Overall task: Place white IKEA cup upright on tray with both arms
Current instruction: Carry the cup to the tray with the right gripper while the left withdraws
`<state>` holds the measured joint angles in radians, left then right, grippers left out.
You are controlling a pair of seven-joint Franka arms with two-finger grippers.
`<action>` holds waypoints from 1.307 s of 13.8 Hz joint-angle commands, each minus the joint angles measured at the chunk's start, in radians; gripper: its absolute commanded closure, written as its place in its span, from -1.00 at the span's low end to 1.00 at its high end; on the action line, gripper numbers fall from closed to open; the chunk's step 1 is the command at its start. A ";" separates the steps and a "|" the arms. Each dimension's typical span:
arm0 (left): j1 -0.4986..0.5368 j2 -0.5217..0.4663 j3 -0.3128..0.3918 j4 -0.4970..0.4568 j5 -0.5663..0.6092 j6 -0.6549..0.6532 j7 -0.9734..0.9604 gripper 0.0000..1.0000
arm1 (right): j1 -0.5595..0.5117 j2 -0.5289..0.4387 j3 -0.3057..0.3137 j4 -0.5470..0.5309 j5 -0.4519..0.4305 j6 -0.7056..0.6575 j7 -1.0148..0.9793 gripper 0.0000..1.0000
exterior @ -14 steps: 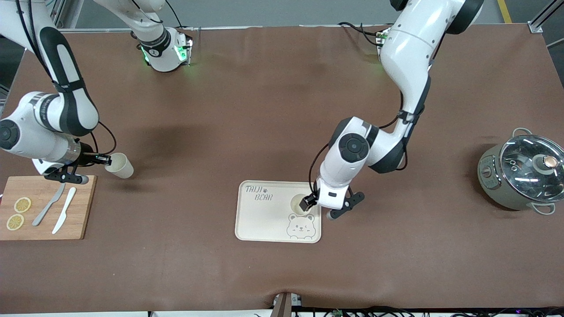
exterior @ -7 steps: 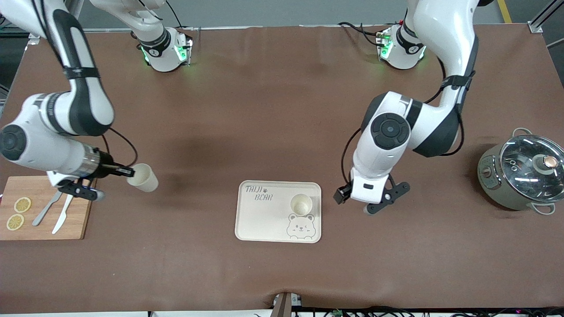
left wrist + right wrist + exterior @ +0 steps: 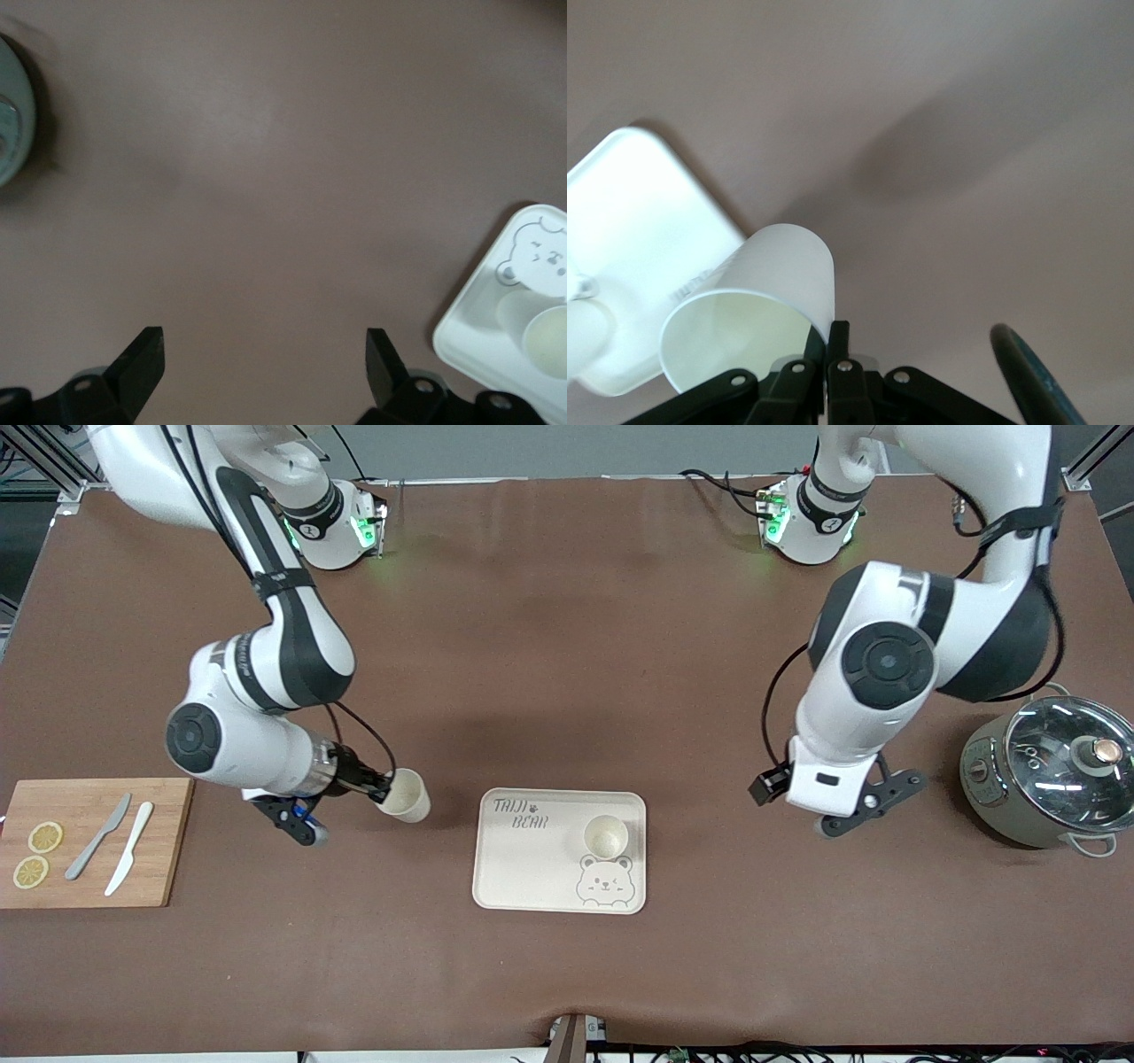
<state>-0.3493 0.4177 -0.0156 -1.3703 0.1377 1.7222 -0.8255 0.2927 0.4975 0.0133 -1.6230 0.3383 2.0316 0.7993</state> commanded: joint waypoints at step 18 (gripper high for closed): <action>0.248 -0.358 -0.009 -0.183 -0.024 -0.190 0.525 -1.00 | 0.165 0.257 -0.016 0.190 0.039 0.239 0.307 -1.00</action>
<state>-0.1288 0.1253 -0.0148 -1.4825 0.1366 1.5340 -0.3435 0.4693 0.7502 0.0043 -1.4757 0.3598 2.3037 1.1118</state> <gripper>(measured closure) 0.000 0.714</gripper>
